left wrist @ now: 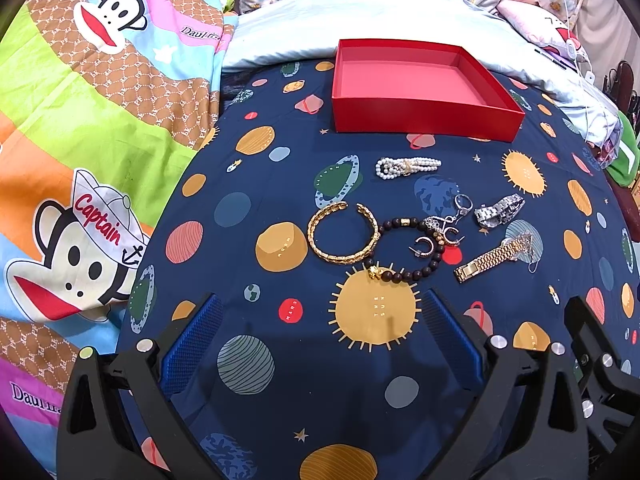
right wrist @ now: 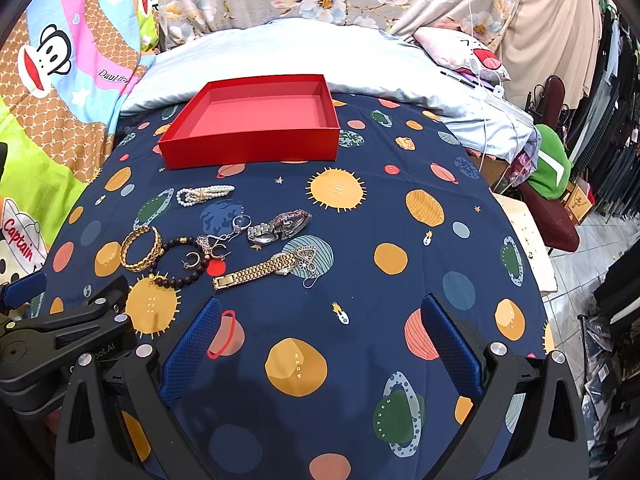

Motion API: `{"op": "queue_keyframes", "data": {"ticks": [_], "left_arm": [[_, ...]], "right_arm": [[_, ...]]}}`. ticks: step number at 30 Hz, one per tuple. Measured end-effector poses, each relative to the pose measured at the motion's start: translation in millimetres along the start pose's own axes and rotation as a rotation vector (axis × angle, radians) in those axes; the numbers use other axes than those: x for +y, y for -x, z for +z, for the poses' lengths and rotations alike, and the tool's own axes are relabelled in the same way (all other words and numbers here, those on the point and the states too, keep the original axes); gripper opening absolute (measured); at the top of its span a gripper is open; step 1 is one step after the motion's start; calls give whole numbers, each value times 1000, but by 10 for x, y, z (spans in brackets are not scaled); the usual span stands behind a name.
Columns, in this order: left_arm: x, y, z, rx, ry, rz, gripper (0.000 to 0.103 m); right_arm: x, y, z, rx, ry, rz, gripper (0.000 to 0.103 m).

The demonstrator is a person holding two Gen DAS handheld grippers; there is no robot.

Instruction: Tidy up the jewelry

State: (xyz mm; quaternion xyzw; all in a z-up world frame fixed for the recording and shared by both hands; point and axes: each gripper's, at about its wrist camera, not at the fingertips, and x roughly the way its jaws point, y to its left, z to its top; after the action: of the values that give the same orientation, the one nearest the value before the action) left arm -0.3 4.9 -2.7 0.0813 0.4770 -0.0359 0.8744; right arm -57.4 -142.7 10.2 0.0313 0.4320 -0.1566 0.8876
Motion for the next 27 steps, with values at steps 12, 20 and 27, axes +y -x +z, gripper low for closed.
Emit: {"op": "queue_keyframes", "data": {"ticks": [12,20,27], "left_arm": [[2,0,3,0,0,-1,97],[-13,10,-26,1,-2,2,97],[-10,8,-23,2,-2,1,97]], "right_arm": [[7,0,-8,-1,-1,0,98],[-47,55,8,-4,-8,3,98],[-49,54,10,-3,-9,4,98]]}}
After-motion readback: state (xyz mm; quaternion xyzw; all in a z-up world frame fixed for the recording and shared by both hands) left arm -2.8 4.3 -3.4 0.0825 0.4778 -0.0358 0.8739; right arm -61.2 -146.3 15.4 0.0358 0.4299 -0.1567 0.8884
